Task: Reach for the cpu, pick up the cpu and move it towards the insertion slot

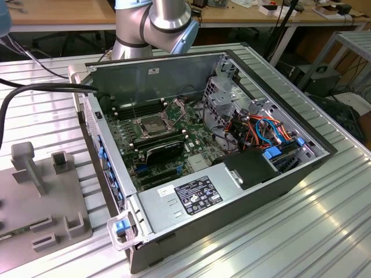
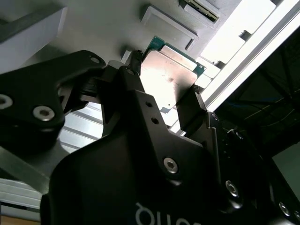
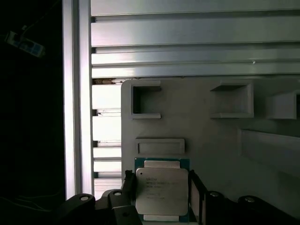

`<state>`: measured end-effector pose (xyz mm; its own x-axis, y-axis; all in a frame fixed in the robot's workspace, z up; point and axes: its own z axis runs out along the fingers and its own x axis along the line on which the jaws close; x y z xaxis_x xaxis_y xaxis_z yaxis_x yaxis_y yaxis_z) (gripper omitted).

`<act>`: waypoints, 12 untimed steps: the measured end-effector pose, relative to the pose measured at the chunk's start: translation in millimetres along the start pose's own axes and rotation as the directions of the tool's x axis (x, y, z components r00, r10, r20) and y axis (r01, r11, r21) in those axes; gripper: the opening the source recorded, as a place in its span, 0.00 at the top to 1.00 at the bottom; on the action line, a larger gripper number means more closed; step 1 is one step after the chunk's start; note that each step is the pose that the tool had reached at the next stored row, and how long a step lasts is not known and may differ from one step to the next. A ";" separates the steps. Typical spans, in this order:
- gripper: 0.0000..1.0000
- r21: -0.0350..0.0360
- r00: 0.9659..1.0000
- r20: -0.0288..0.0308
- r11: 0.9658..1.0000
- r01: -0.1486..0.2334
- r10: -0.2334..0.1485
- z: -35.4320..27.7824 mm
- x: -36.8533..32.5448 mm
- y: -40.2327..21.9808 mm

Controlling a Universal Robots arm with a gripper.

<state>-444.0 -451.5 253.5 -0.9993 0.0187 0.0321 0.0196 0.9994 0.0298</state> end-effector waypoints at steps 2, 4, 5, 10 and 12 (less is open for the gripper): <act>0.45 0.000 1.000 0.000 1.000 0.000 0.000 -1.9 0.1 0.1; 0.45 0.000 1.000 0.000 1.000 0.000 0.000 -3.6 0.1 0.1; 0.45 0.000 1.000 0.000 1.000 0.000 0.000 -4.9 0.2 0.1; 0.45 0.000 1.000 0.000 1.000 0.000 0.000 -9.8 0.3 0.3; 0.45 0.000 1.000 0.000 1.000 0.000 0.000 -11.2 0.4 0.3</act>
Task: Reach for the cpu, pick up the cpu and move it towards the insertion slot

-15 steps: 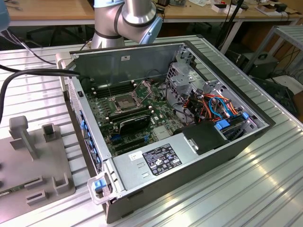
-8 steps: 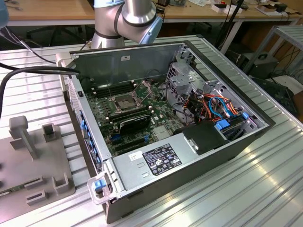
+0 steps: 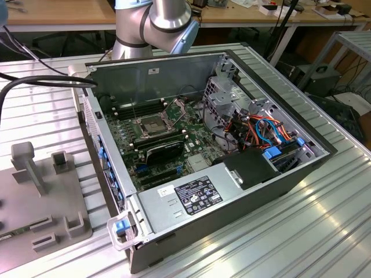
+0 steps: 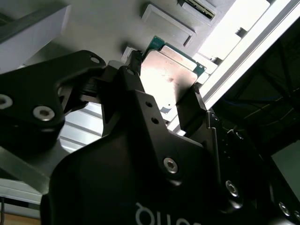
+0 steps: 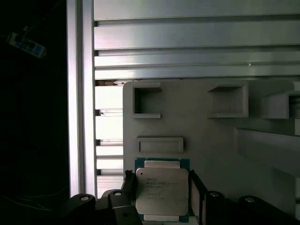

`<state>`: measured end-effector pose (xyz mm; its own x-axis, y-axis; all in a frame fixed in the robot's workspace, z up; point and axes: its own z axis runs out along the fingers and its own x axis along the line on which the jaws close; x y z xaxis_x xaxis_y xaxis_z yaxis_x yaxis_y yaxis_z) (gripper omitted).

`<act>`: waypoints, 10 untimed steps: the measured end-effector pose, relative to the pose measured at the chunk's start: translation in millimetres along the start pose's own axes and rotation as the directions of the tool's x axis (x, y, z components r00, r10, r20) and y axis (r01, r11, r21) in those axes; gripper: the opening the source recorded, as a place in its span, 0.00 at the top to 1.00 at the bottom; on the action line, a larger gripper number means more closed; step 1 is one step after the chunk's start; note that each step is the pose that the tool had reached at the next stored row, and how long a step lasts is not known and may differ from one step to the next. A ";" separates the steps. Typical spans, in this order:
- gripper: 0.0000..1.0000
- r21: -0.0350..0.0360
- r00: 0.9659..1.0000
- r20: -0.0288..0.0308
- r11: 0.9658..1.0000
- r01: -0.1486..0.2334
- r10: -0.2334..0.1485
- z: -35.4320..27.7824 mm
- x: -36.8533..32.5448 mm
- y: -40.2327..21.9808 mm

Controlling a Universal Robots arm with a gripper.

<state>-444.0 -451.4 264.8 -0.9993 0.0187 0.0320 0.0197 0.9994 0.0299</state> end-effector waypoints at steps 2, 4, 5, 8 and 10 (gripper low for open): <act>0.45 0.000 1.000 0.000 1.000 0.000 0.000 -1.1 0.0 0.0; 0.45 0.000 1.000 0.000 1.000 0.000 0.000 -1.8 0.0 0.1; 0.45 0.000 1.000 0.000 1.000 0.000 0.000 -2.3 0.1 0.1; 0.45 0.000 1.000 0.000 1.000 0.000 0.000 -4.0 0.1 0.1; 0.45 0.000 1.000 0.000 1.000 0.000 0.000 -5.1 0.2 0.2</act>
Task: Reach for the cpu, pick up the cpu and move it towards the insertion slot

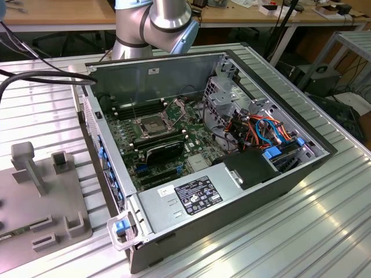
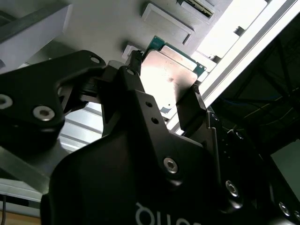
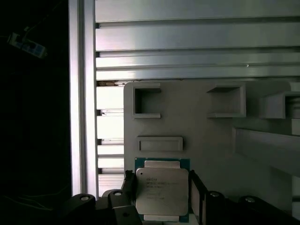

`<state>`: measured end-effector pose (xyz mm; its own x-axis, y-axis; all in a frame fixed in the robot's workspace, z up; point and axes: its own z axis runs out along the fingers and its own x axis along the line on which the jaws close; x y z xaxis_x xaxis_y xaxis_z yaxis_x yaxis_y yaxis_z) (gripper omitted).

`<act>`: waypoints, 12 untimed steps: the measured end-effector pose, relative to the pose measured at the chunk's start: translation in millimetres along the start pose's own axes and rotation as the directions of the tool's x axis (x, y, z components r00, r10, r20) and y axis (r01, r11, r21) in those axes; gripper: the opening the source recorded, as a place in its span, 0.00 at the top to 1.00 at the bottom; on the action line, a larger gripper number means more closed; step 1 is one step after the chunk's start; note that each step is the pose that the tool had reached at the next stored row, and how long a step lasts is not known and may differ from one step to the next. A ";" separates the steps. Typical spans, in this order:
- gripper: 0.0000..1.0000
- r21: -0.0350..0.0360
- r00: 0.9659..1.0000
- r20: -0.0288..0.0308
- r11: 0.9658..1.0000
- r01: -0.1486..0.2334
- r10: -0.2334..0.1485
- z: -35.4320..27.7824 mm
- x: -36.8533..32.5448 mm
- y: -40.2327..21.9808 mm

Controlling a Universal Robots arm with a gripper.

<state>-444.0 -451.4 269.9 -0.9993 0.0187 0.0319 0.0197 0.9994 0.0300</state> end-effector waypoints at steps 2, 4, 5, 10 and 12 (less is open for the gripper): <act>0.45 0.000 1.000 0.000 1.000 0.000 0.000 -1.1 0.0 0.0; 0.45 0.000 1.000 0.000 1.000 0.000 0.000 -2.6 0.1 0.1; 0.45 0.000 1.000 0.000 1.000 0.000 0.000 -3.1 0.1 0.1; 0.45 0.000 1.000 0.000 1.000 0.000 0.000 -6.6 0.2 0.2; 0.45 0.000 1.000 0.000 1.000 0.000 0.000 -7.6 0.2 0.2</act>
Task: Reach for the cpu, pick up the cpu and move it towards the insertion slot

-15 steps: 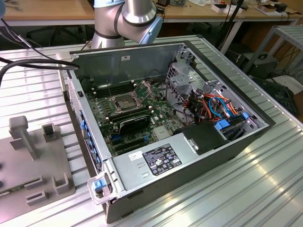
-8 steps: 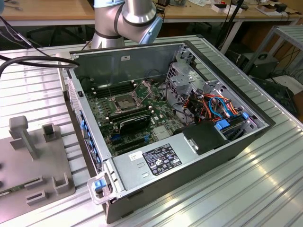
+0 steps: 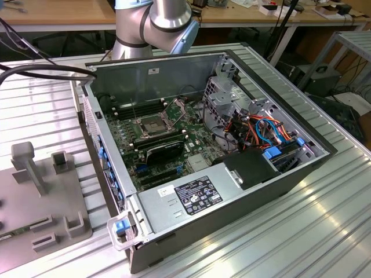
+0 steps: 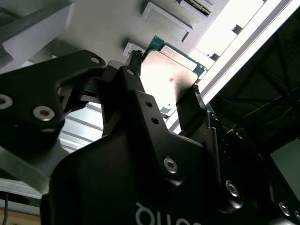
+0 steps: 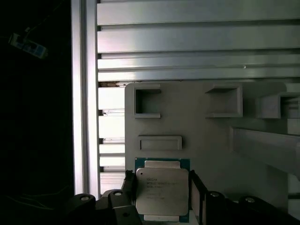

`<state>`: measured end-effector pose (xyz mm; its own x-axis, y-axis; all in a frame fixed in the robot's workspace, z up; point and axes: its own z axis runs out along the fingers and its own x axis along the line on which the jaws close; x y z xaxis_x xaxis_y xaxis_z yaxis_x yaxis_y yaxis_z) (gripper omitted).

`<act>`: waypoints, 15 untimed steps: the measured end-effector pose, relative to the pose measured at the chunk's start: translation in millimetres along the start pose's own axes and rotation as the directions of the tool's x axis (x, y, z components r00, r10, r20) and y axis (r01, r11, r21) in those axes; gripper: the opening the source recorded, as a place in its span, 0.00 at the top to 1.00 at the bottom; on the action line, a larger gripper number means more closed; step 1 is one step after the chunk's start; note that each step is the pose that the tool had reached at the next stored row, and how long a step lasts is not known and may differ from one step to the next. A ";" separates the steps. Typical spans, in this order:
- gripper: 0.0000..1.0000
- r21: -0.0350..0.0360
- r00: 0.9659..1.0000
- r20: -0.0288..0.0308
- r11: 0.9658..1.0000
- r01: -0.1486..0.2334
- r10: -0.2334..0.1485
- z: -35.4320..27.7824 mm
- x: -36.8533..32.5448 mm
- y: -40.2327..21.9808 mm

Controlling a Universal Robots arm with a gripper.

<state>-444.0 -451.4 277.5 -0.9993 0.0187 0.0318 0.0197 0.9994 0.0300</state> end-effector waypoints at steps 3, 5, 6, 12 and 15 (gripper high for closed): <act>0.45 0.000 1.000 0.000 1.000 0.000 0.000 -1.5 0.0 0.0; 0.45 0.000 1.000 0.000 1.000 0.000 0.000 -2.4 0.1 0.1; 0.45 0.000 1.000 0.000 1.000 0.000 0.000 -2.9 0.1 0.1; 0.45 0.000 1.000 0.000 1.000 0.000 0.000 -5.8 0.2 0.2; 0.45 0.000 1.000 0.000 1.000 0.000 0.000 -7.5 0.2 0.2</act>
<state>-444.0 -451.4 285.0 -0.9993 0.0187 0.0320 0.0196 0.9994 0.0299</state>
